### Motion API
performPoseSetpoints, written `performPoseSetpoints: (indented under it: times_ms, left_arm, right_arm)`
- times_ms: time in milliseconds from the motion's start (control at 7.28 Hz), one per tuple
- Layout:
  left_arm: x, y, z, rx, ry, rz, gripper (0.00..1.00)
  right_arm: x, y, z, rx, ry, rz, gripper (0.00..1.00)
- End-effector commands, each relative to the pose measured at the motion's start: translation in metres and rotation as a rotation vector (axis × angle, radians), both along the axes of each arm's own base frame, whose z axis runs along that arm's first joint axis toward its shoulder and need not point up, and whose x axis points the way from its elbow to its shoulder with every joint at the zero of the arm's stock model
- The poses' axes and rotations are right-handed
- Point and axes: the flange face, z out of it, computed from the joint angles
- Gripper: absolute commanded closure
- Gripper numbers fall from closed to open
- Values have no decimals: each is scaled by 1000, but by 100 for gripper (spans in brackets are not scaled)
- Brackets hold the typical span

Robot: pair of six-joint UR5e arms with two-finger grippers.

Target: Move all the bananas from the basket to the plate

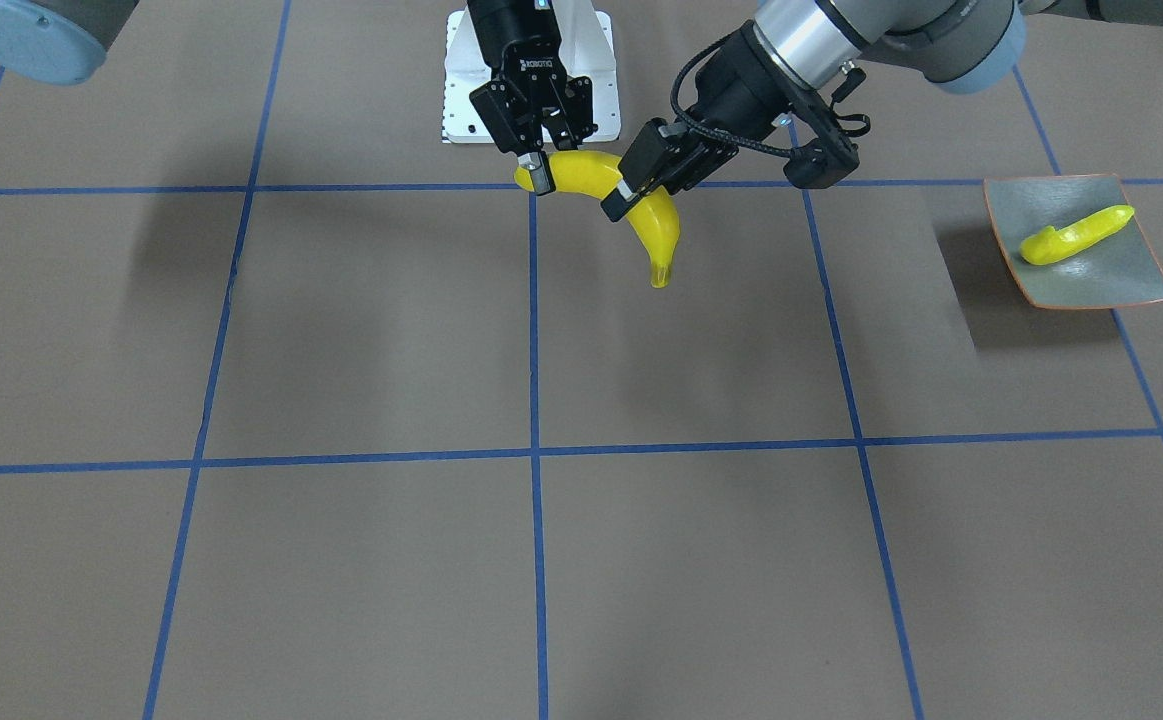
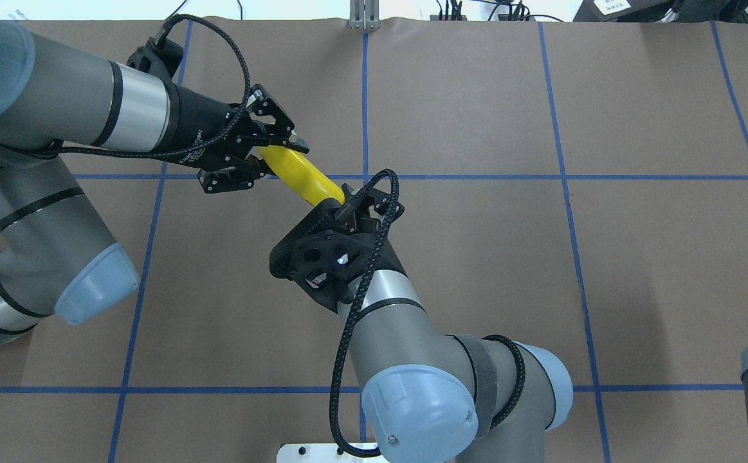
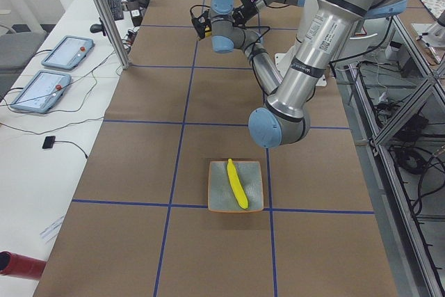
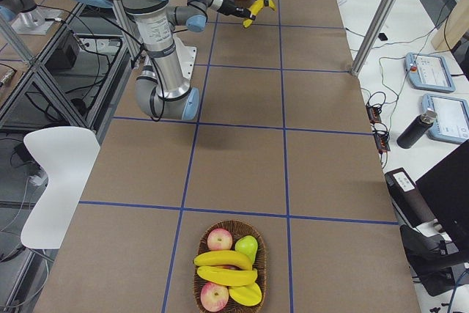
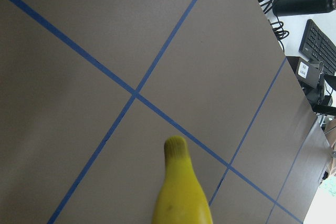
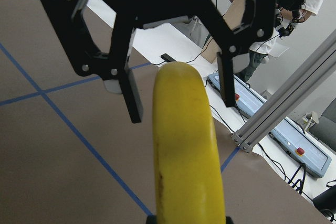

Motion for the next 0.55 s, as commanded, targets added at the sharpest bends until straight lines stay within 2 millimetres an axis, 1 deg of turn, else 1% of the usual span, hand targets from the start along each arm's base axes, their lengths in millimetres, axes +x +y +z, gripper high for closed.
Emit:
performPoseSetpoints:
  times_ms: [0,137,275,412]
  left_arm:
    - [-6,8,8,-1,-4,3,100]
    - [-6,7,9,-3,-6,2,100]
    - [-9,6,10,-1,-8,-3,100]
    - [-15,7,20,-8,-18,-8,100]
  right_arm:
    - [8,2,-5,-1,-68,-4,0]
    - [15,3,-10,2,-88,-7,0]
    - [24,0,-15,3,-106,-7,0]
    - [35,-12,-16,-7,-118,-23,0]
